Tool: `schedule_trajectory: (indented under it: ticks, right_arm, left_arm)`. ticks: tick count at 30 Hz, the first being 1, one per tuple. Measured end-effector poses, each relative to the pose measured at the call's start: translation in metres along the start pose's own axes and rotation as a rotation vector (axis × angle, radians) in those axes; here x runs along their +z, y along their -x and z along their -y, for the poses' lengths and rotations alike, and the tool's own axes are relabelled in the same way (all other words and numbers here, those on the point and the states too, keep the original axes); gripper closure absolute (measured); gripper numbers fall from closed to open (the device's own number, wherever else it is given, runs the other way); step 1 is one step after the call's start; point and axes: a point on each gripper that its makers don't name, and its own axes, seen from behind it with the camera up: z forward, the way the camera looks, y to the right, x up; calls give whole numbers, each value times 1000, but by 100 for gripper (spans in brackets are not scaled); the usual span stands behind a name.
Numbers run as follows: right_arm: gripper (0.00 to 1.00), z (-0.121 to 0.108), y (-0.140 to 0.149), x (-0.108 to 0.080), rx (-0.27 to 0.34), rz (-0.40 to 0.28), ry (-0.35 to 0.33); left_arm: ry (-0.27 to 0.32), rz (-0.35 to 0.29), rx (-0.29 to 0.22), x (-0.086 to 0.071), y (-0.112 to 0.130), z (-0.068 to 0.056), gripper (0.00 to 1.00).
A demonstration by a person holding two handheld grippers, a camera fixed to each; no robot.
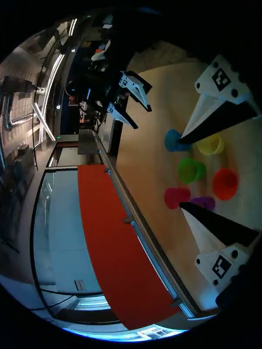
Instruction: Pour water
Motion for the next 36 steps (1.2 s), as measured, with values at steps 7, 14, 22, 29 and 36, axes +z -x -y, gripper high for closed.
schedule_trajectory:
  ticks: [7, 14, 22, 29, 36]
  right_arm:
    - [1, -2, 14, 11, 8, 22, -6]
    - [1, -3, 33, 23, 18, 48, -14]
    - [1, -6, 45, 34, 20, 70, -15]
    - [1, -10, 60, 44, 5, 96, -3]
    - [1, -12, 71, 56, 7, 118, -3]
  left_arm:
    - [9, 15, -2, 9, 5, 3, 3]
    - [12, 27, 0, 16, 12, 5, 3]
    - [12, 35, 0, 20, 18, 9, 3]
    - [20, 35, -1, 22, 21, 9, 3]
    - [19, 37, -3, 24, 22, 11, 3]
